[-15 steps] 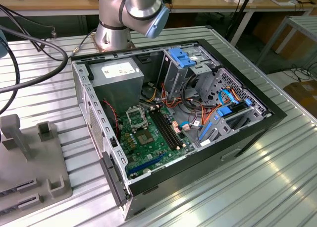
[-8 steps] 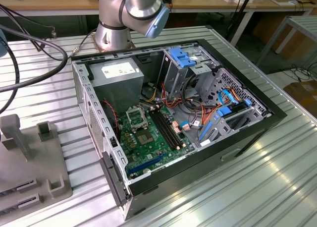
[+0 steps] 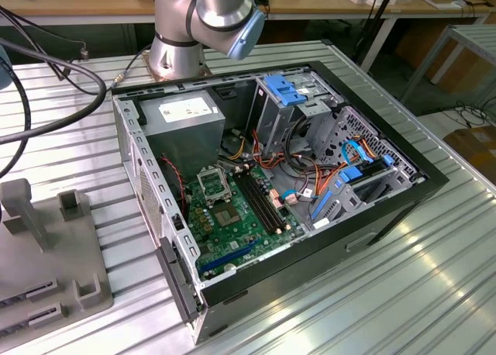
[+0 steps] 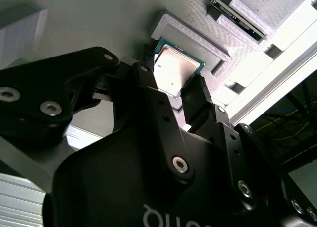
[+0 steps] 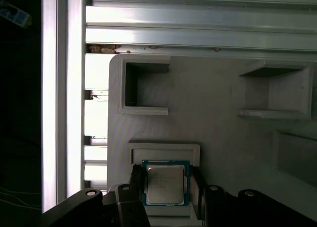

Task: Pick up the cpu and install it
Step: 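Pick up the cpu and move it towards the insertion slot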

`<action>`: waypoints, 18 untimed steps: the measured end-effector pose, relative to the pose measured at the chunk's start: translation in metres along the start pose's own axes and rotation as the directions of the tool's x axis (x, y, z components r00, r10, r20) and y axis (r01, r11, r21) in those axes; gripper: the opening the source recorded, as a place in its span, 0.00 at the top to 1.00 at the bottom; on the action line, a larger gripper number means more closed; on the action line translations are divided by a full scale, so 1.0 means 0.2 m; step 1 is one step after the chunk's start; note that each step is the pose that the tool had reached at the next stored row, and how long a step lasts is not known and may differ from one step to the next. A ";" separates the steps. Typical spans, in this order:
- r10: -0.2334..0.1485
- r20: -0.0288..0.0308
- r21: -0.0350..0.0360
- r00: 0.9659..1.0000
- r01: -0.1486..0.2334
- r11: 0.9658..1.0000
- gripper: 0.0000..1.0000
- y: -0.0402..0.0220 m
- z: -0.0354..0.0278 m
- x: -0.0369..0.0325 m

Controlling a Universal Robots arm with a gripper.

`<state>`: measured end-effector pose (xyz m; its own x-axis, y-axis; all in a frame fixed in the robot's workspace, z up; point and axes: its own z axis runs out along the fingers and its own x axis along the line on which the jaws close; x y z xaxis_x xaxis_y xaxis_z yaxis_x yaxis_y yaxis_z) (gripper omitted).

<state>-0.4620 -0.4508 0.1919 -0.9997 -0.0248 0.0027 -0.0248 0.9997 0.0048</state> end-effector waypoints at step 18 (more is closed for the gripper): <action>0.000 -0.004 0.000 1.000 0.000 1.000 0.53 0.000 -0.068 -0.001</action>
<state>-0.4618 -0.4508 0.2056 -0.9997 -0.0248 0.0070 -0.0248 0.9997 0.0043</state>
